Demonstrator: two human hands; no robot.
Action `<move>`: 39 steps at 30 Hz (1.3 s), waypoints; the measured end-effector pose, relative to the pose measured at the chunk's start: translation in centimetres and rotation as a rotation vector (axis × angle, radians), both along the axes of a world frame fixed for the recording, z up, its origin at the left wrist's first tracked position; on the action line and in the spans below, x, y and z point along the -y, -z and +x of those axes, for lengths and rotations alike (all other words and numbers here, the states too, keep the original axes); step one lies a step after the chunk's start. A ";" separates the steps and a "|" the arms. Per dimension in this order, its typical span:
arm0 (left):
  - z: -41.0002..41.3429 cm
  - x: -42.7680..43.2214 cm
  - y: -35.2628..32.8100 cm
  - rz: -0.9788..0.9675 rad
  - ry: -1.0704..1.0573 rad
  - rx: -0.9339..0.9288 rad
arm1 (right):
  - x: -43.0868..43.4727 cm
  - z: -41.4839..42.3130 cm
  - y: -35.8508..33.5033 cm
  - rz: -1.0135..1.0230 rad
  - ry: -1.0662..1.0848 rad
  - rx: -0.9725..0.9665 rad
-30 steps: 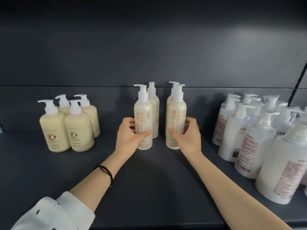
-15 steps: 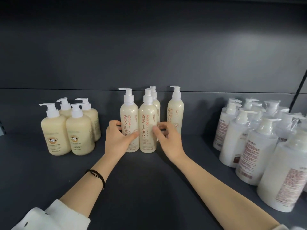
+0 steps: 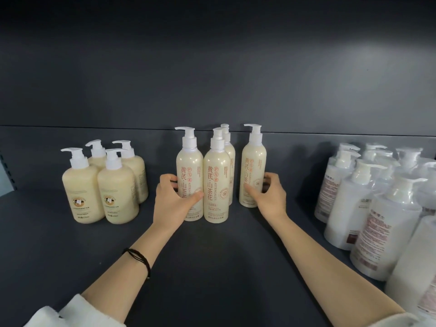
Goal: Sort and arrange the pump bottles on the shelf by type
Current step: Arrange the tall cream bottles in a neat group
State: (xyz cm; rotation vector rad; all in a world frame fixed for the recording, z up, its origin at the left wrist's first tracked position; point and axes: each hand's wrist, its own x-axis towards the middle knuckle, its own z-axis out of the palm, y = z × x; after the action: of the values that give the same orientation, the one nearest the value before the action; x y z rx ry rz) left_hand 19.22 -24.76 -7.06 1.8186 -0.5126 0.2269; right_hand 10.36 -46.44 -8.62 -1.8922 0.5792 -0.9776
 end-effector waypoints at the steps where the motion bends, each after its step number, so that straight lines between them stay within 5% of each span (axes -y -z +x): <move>1: 0.0 0.0 0.0 -0.003 -0.001 -0.003 | 0.0 0.0 -0.1 0.016 -0.057 0.000; 6: 0.0 -0.1 0.0 -0.012 0.005 -0.020 | -0.7 0.3 -0.3 0.011 -0.167 -0.025; 11: -0.1 -0.2 -0.1 -0.038 0.018 -0.013 | -2.5 -0.4 -1.3 -0.207 0.134 0.079; 14: -0.1 -0.2 -0.1 -0.043 0.027 -0.035 | -5.1 -1.4 -2.5 -0.236 -0.085 0.200; 18: -0.4 -0.2 0.1 -0.039 0.041 -0.024 | -7.5 -1.3 -2.2 -0.180 -0.310 0.065; 39: -4.5 2.9 -0.2 -0.029 0.220 0.013 | -3.6 -3.7 -1.7 -0.139 -0.130 0.063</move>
State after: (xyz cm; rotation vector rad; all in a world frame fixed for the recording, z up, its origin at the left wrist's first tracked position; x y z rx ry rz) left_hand 14.70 -27.69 -6.90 1.7181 -0.7091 0.0951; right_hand 6.63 -42.88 -6.96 -1.9869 0.3543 -1.0106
